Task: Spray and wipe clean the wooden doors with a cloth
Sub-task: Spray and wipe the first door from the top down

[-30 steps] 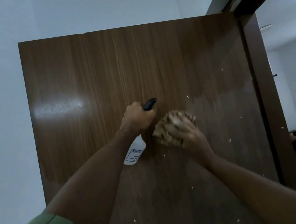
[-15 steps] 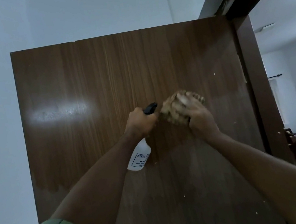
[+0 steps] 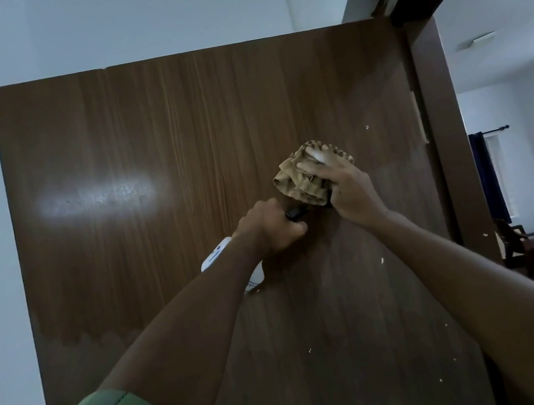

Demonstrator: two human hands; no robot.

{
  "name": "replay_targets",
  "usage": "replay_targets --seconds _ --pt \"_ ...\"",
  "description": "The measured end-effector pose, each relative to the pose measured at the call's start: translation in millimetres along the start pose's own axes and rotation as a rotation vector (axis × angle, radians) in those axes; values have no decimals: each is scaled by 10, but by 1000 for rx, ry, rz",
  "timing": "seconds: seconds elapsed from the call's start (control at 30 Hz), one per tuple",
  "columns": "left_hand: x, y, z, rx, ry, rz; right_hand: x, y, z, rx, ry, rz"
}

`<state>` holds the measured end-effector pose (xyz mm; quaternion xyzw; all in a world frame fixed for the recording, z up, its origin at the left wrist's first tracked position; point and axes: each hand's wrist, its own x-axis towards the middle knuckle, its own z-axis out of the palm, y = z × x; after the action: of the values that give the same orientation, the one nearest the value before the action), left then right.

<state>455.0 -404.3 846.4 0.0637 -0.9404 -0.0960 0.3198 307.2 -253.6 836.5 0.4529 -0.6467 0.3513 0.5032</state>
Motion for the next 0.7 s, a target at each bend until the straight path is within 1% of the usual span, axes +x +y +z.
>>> replay_targets --seconds 0.03,0.1,0.17,0.2,0.23,0.27,0.3,0.4,0.43,0.47,0.53,0.6,0.67,0.7 --pt "15 -19 -10 -72 12 6 -85 -24 76 -31 14 -14" --pt "57 -43 -20 -332 62 -17 -477 -58 278 -71 57 -41" --pt "77 -14 -14 -630 121 -91 -1027 -68 445 -127 92 -137" --pt "91 6 -10 -707 135 -114 -1260 -50 489 -164 85 -199" --pt "107 42 -3 -736 137 -122 -1381 -10 486 -198 61 -240" --pt "129 94 8 -749 132 -119 -1344 36 439 -206 43 -243" --pt "139 143 15 -757 125 -117 -1185 73 386 -185 55 -208" --pt "229 290 77 -750 105 -101 -443 143 168 -79 135 57" --pt "257 346 103 -733 92 -92 -262 172 134 -85 163 113" --pt "294 395 132 -716 88 -87 -178 200 139 -97 190 123" --pt "355 442 186 -686 115 -96 -376 236 224 -121 223 83" --pt "405 448 259 -681 163 -131 -935 246 343 -154 216 2" --pt "400 464 352 -680 177 -156 -1467 303 364 -199 161 -107" --pt "393 486 407 -669 163 -162 -1560 382 317 -203 119 -136"
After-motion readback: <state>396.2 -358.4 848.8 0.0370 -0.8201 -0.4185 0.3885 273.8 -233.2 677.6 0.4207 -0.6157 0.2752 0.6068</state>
